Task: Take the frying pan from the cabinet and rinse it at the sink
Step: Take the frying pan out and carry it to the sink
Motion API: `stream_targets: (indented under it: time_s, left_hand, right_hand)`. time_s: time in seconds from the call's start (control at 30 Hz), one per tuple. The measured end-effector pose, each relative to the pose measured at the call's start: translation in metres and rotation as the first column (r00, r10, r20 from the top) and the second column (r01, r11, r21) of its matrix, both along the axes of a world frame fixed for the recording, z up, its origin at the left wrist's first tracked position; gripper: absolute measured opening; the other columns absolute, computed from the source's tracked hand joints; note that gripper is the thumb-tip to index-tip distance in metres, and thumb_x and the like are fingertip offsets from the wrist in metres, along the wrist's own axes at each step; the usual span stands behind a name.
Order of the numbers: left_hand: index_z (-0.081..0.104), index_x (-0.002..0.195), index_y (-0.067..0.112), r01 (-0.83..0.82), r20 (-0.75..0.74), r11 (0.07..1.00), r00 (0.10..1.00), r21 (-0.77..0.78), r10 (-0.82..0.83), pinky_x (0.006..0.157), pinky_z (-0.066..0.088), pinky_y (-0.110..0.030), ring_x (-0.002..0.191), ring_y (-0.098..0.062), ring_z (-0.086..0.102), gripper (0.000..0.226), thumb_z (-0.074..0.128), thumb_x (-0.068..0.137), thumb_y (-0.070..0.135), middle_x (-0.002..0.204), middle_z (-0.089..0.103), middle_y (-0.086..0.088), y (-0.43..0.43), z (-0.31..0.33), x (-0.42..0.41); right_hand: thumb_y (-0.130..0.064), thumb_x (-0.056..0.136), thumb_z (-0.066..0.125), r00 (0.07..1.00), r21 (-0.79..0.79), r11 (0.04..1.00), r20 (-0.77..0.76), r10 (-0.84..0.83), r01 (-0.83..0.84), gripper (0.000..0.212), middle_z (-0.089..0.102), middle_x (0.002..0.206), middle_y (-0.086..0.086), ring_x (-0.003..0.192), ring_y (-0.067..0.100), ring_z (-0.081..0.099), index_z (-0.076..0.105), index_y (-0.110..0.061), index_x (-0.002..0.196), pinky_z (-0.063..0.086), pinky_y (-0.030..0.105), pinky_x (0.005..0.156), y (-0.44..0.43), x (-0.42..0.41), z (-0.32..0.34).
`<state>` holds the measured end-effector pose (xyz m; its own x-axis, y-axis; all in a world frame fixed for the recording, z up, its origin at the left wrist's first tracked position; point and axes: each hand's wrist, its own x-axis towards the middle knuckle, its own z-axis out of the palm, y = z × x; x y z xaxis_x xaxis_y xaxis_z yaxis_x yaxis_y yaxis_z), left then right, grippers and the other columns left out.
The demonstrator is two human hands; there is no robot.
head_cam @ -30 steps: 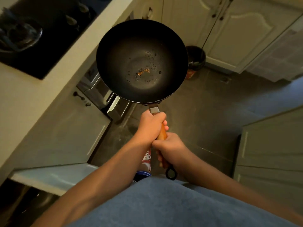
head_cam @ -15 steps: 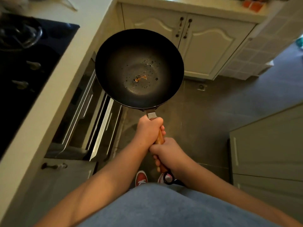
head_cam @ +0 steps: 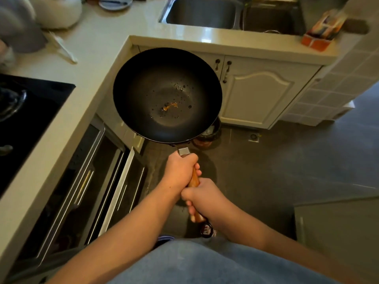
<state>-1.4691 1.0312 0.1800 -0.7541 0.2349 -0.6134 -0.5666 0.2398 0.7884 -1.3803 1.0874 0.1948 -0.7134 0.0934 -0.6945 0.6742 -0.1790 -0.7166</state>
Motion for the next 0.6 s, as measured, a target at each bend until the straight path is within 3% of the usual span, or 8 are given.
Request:
stream_targets:
  time_s: [0.33, 0.47, 0.6]
  left_hand:
    - [0.059, 0.083, 0.011, -0.020, -0.028, 0.999, 0.999, 0.048, 0.022, 0.048, 0.052, -0.022, 0.045, -0.010, 0.059, 0.006, 0.057, 0.087, 0.006, 0.055, 0.060, 0.000, 0.051, 0.006, -0.106]
    - [0.058, 0.086, 0.009, -0.023, -0.007, 0.998, 1.000, 0.055, 0.023, 0.046, 0.050, -0.023, 0.043, -0.010, 0.057, 0.005, 0.056, 0.087, 0.004, 0.054, 0.059, 0.000, 0.064, -0.002, -0.167]
    - [0.058, 0.082, 0.010, 0.035, -0.008, 0.996, 0.999, 0.085, -0.034, 0.045, 0.050, -0.022, 0.043, -0.011, 0.057, 0.008, 0.056, 0.087, 0.004, 0.050, 0.058, 0.002, 0.072, -0.007, -0.239]
  right_hand:
    - [0.005, 0.076, 0.052, 0.998, 0.009, 0.998, -0.033, 0.058, -0.058, 0.023, 0.051, 0.045, 0.003, 0.035, 0.012, 0.049, 0.055, -0.010, 0.059, 0.045, 0.025, 0.044, 0.059, -0.107, 0.009]
    - [0.007, 0.078, 0.050, 0.999, -0.034, 0.999, -0.022, 0.040, -0.041, 0.024, 0.048, 0.046, 0.006, 0.035, 0.013, 0.047, 0.053, -0.008, 0.059, 0.044, 0.023, 0.038, 0.068, -0.165, 0.006]
    - [0.001, 0.080, 0.058, 1.000, 0.005, 1.000, -0.025, 0.007, -0.007, 0.009, 0.052, 0.057, 0.006, 0.043, 0.013, 0.050, 0.057, -0.006, 0.076, 0.044, 0.025, 0.043, 0.075, -0.234, 0.002]
